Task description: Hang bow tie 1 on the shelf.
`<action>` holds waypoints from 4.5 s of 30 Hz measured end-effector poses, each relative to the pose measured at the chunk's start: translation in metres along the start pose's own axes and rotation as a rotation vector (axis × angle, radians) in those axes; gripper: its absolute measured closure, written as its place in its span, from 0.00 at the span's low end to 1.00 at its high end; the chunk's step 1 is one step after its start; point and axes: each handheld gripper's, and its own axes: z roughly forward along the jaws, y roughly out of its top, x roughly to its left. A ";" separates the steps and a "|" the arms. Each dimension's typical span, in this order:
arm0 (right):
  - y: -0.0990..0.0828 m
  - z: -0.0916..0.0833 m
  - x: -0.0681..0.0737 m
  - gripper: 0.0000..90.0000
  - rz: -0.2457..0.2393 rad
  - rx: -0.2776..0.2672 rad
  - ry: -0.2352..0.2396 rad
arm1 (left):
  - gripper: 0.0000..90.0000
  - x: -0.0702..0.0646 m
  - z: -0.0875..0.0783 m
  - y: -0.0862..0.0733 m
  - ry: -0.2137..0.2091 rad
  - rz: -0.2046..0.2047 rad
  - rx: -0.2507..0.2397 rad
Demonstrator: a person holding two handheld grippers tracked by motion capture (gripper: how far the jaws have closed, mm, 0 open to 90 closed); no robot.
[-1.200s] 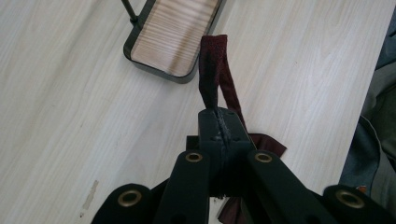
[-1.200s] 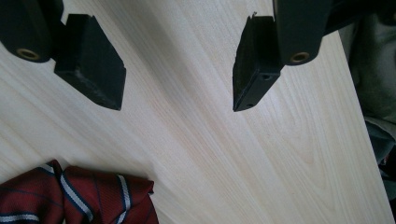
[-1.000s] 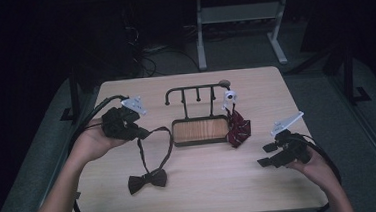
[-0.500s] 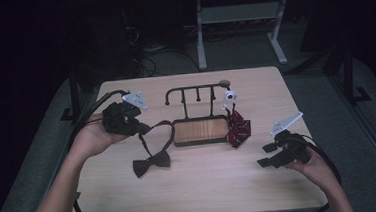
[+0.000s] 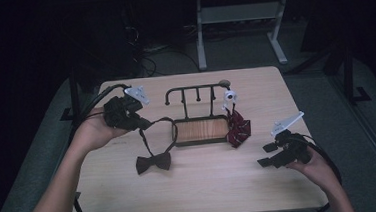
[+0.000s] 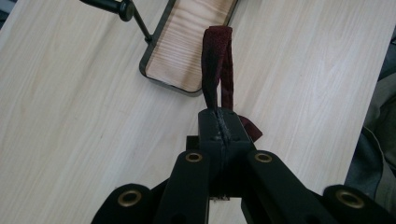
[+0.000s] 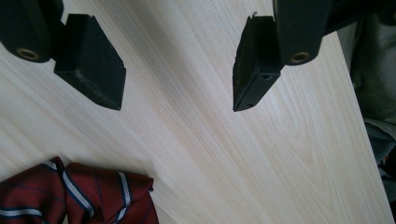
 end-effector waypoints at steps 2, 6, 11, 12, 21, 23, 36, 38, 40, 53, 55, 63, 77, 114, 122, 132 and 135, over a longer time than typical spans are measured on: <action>0.000 0.000 0.000 0.38 0.003 0.001 0.002 | 1.00 0.001 -0.001 0.002 0.003 0.001 0.003; -0.001 0.000 -0.001 0.38 0.003 -0.001 0.001 | 1.00 0.003 -0.002 0.006 0.011 -0.004 0.006; -0.001 0.000 -0.001 0.37 0.007 0.000 0.002 | 1.00 0.007 -0.002 0.010 0.016 -0.004 0.013; -0.001 0.000 -0.001 0.37 0.006 -0.002 0.002 | 1.00 0.008 -0.002 0.011 0.015 -0.004 0.014; -0.002 -0.001 -0.003 0.37 0.012 -0.006 0.005 | 1.00 0.015 -0.006 0.020 0.019 -0.012 0.027; -0.002 -0.001 -0.003 0.37 0.013 -0.007 0.005 | 1.00 0.016 -0.005 0.024 0.021 -0.004 0.038; -0.002 -0.003 -0.004 0.37 0.013 -0.013 0.005 | 1.00 0.026 -0.009 0.034 0.036 -0.016 0.052; -0.002 -0.003 -0.004 0.37 0.012 -0.015 0.003 | 1.00 0.028 -0.010 0.035 0.038 -0.020 0.048; -0.002 -0.004 -0.004 0.37 0.011 -0.017 0.002 | 1.00 0.031 -0.010 0.036 0.043 -0.020 0.055; -0.002 -0.006 -0.003 0.37 0.012 -0.024 0.000 | 1.00 0.051 -0.008 0.037 0.069 -0.067 0.076; -0.002 -0.006 -0.003 0.37 0.012 -0.024 0.000 | 1.00 0.054 -0.007 0.038 0.075 -0.079 0.081; -0.002 -0.007 -0.003 0.37 0.012 -0.028 0.000 | 1.00 0.061 0.003 0.039 0.087 -0.106 0.106; -0.001 -0.008 -0.003 0.37 0.008 -0.031 -0.001 | 0.89 0.059 0.011 0.043 0.075 -0.111 0.124; -0.010 -0.010 -0.014 0.35 0.063 -0.031 -0.030 | 0.71 0.041 0.029 0.000 0.032 -0.127 0.059; -0.011 -0.010 -0.015 0.35 0.069 -0.031 -0.036 | 0.64 0.038 0.037 -0.013 0.022 -0.138 0.051; -0.012 -0.009 -0.016 0.35 0.074 -0.030 -0.038 | 0.59 0.032 0.044 -0.026 0.008 -0.147 0.039; -0.012 -0.009 -0.016 0.35 0.072 -0.028 -0.039 | 0.56 0.028 0.045 -0.030 0.006 -0.142 0.032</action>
